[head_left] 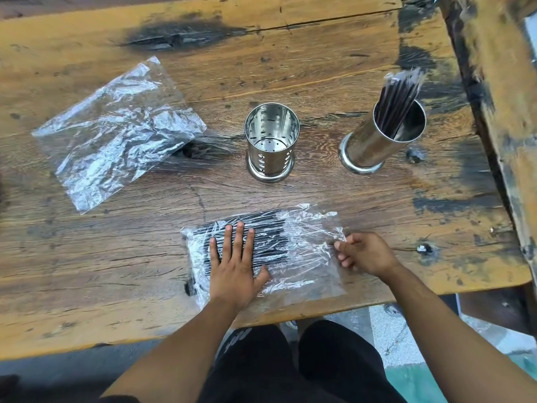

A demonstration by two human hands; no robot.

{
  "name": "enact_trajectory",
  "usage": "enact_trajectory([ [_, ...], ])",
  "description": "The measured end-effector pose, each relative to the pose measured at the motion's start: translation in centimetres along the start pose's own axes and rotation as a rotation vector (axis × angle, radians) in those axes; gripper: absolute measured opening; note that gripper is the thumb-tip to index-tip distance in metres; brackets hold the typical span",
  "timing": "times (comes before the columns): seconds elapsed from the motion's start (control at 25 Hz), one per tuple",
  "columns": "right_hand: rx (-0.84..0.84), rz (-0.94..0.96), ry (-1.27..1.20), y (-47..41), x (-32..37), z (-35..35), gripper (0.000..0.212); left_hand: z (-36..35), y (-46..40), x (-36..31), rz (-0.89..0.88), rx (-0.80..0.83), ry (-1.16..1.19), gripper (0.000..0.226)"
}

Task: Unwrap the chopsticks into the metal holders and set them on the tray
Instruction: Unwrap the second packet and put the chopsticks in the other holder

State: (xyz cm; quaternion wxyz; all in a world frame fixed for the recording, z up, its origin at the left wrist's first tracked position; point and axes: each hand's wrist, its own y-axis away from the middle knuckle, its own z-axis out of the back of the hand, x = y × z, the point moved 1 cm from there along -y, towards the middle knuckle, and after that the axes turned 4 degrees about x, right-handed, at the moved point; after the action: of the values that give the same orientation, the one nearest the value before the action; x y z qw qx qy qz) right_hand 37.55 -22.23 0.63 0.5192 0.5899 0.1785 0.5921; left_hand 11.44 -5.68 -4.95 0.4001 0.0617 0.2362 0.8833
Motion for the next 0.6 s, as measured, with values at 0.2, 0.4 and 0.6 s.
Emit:
enact_trajectory([
  [0.2, 0.023, -0.044, 0.284, 1.5, -0.8, -1.2, 0.041, -0.2, -0.1, 0.1, 0.000, -0.014, -0.004, 0.092],
  [0.4, 0.143, 0.018, 0.671, 1.2, -1.7, -1.2, 0.040, -0.2, 0.0, 0.0, -0.007, 0.005, 0.001, 0.092],
  [0.6, 0.124, 0.045, 0.540, 1.0, -2.5, 1.7, 0.033, -0.1, -0.1, 0.1, -0.009, 0.013, -0.002, 0.092],
])
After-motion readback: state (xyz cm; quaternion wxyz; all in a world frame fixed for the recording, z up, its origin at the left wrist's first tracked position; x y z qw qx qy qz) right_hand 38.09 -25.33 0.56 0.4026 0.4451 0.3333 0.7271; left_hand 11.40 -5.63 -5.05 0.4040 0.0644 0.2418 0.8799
